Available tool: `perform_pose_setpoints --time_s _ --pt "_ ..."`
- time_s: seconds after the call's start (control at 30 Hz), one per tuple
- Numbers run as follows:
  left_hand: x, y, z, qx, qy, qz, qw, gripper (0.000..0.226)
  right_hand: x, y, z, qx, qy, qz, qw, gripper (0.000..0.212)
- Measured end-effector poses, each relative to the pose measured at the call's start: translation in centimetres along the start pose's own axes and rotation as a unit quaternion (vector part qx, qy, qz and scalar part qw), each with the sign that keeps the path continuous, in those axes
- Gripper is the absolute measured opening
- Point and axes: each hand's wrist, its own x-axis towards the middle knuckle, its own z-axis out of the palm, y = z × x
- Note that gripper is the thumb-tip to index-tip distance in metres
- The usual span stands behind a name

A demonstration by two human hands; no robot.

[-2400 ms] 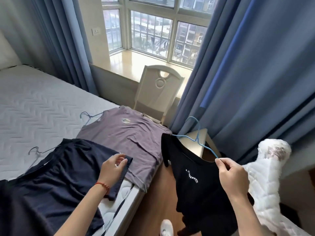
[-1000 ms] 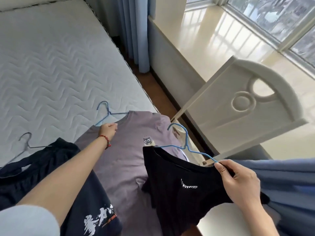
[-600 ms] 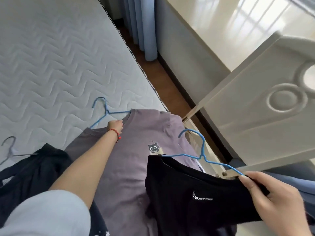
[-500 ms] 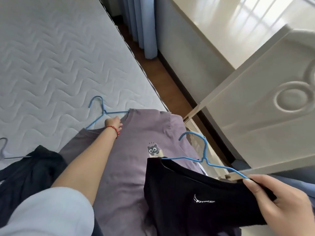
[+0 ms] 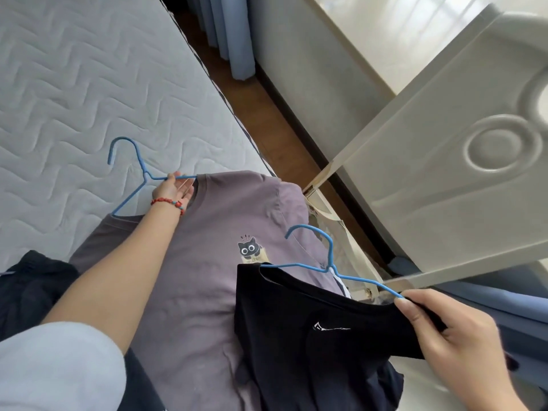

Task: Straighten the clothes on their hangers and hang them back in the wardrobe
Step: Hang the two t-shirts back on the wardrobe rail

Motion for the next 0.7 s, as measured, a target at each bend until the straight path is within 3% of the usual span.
perform_pose_setpoints --time_s 0.2,0.37,0.57,0.7 --pt "-5.5 0.4 0.9 -0.036 -0.016 0.028 0.999 0.031 -2.3 -0.6 -3.2 0.012 0.027 0.020 0.999 0.031" --pt "-11.8 0.2 0.6 -0.048 -0.024 0.034 0.998 0.031 -5.4 -1.7 -6.7 0.026 0.049 0.037 0.998 0.011" --pt "-20.1 -0.5 -0.4 -0.079 -0.066 0.028 0.994 0.038 -11.2 -3.2 -11.9 0.006 0.088 0.067 0.994 0.006" --pt "-25.8 -0.1 -0.3 -0.046 -0.101 0.009 0.994 0.032 -16.1 -4.5 -15.2 0.015 0.128 0.084 0.988 0.025"
